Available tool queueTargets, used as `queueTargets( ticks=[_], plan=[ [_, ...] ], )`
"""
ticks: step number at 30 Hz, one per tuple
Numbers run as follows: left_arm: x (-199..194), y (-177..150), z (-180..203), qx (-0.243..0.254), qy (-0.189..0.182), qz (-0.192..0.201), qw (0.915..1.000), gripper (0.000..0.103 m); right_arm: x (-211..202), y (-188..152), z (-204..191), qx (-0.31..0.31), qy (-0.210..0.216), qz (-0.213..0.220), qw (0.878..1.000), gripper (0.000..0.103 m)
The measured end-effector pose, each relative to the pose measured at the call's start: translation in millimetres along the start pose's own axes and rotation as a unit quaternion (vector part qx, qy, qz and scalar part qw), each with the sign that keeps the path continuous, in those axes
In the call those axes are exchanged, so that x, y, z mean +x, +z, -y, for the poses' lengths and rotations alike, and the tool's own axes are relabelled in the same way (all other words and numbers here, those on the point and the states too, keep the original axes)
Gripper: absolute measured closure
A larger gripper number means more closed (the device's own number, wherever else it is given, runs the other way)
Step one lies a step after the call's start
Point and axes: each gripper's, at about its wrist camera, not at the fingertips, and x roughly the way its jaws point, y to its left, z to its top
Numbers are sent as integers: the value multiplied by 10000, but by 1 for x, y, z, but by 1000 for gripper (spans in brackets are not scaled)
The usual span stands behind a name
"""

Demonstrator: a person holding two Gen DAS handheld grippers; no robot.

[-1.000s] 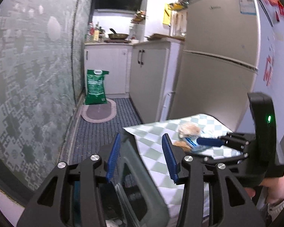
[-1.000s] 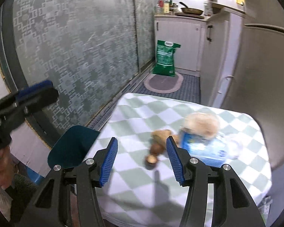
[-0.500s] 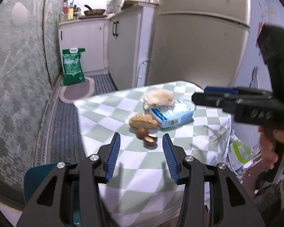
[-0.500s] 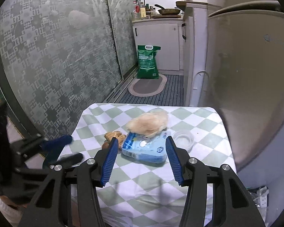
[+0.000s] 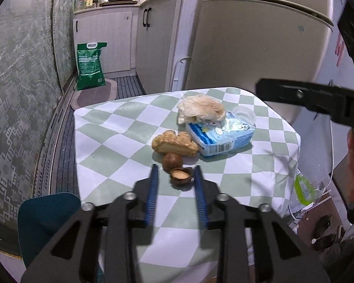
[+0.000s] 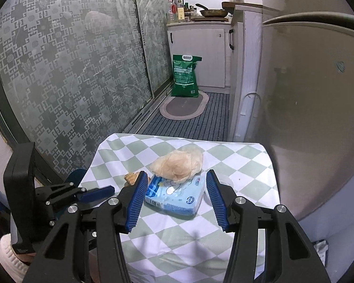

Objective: Collect trash
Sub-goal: 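Grasp the crumpled tissue with the right tool while the left tool grasps the walnut shell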

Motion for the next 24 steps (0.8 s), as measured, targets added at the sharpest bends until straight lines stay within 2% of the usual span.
queueTargets(
  ticks=[3,9,12,24],
  plan=[
    [1,0,1,39,-24,16,10000,81,6,5,0,-107,-34,-85,9999,51],
    [-6,-2,-11,-207,-177,113,9996,81,27,5,-3,-195,-117,-304,9993,51],
    [-12,-2,-18,-277,-223,299,9989,81,38,2,-5,-226,-202,-400,9987,53],
    [-36,-7,-48,-516,-217,593,9967,81,67,13,-28,-313,-381,-437,9978,55]
  ],
)
